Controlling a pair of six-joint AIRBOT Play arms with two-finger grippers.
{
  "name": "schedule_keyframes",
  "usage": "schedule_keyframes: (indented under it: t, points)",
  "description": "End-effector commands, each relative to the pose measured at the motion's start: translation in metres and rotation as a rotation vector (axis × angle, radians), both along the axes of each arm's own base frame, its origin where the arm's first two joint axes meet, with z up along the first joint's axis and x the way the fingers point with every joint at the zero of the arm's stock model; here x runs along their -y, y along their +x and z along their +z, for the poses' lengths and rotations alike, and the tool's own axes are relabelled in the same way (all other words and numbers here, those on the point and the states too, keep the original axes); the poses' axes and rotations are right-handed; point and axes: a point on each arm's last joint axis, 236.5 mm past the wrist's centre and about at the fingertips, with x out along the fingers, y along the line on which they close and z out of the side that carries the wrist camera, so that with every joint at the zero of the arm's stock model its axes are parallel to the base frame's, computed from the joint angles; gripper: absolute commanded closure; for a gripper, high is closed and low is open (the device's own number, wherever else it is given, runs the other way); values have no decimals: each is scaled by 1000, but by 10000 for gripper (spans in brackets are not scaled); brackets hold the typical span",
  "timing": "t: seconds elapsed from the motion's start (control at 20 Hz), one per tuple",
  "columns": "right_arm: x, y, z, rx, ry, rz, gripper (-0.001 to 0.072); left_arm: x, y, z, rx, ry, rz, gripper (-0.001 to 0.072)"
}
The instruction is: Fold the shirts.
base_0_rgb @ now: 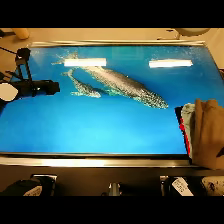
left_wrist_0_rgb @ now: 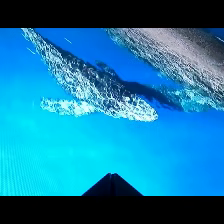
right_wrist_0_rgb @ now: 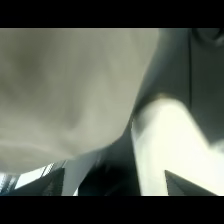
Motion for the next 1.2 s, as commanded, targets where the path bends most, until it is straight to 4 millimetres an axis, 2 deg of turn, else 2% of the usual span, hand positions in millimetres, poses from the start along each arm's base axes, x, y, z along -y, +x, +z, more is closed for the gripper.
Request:
schedule_keyframes:
  t: [0.0,0.05,0.1,0.15,0.2,0.25,0.3,0.35,0.4,0.45,0.5,0.55,0.6,0.65,0.75,0.9,1.15]
  points:
    - [46,27,18,122,-192,81,38,1,-3,3,-6,-1,-8,684]
    - [65,60,48,261,-284,92,54,2,-2,10,11,17,-29,685]
    - [81,105,91,454,-392,113,62,2,2,20,40,48,-63,686]
    - [86,151,143,640,-505,169,70,-3,9,29,56,94,-70,688]
    - [76,189,188,781,-585,245,71,-14,16,32,45,163,-59,688]
    - [49,225,223,894,-632,347,71,-33,23,28,-2,257,-12,688]
    - [11,256,238,968,-622,455,71,-52,27,20,-64,346,43,688]
    - [-38,281,236,1002,-570,583,71,-64,29,7,-137,393,93,685]
    - [-83,297,217,971,-495,702,70,-63,26,-10,-207,374,121,643]
    - [-128,305,182,882,-391,811,70,-57,15,-35,-311,338,133,369]
    - [-170,301,139,752,-255,913,69,-48,-6,-59,-439,307,115,4]
    - [-202,289,101,616,-122,985,69,-38,-32,-84,-567,291,56,7]
    - [-226,271,69,478,2,1032,69,-28,-50,-100,-623,271,5,7]
    - [-240,261,45,380,83,1047,70,-24,-60,-109,-619,266,-12,8]
    - [-253,263,21,318,123,1016,70,-19,-62,-111,-531,240,7,8]
    - [-253,277,16,350,101,961,70,-18,-56,-102,-470,223,18,7]
    - [-253,274,16,338,106,962,70,-17,-51,-102,-454,220,17,7]
